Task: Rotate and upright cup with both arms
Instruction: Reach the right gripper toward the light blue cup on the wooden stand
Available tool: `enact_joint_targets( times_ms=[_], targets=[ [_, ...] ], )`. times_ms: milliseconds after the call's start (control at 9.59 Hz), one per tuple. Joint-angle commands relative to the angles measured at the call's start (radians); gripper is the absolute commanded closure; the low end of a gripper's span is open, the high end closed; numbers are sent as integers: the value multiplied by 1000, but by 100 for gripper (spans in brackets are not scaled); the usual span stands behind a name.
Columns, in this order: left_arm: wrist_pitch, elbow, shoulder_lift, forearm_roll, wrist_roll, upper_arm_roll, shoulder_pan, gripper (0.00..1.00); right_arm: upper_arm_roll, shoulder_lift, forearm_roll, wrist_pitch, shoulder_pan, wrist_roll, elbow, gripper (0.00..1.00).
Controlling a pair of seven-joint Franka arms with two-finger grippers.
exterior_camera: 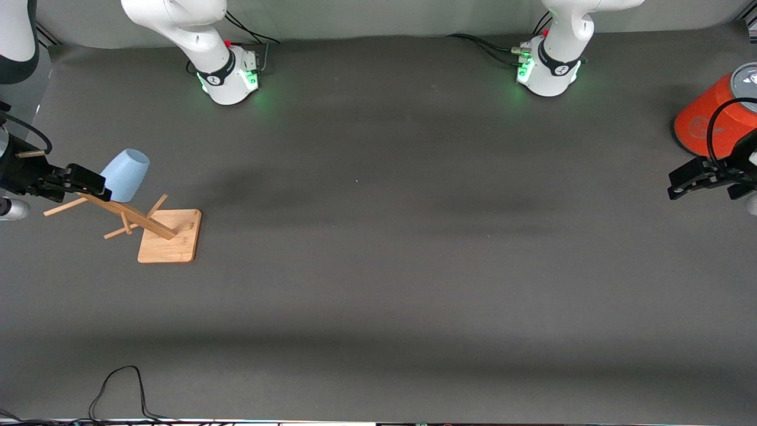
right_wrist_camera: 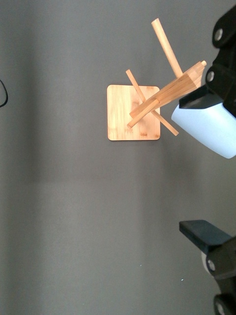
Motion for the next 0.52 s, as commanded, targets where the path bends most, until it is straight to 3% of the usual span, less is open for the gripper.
enact_joint_targets(
  times_ms=[0, 417],
  targets=[
    [-22, 6, -11, 9, 3, 1, -2, 0, -4, -26, -19, 10, 9, -23, -22, 0],
    [-18, 8, 3, 9, 15, 1, 3, 0, -2, -12, -17, 6, 9, -21, -12, 0]
  ],
)
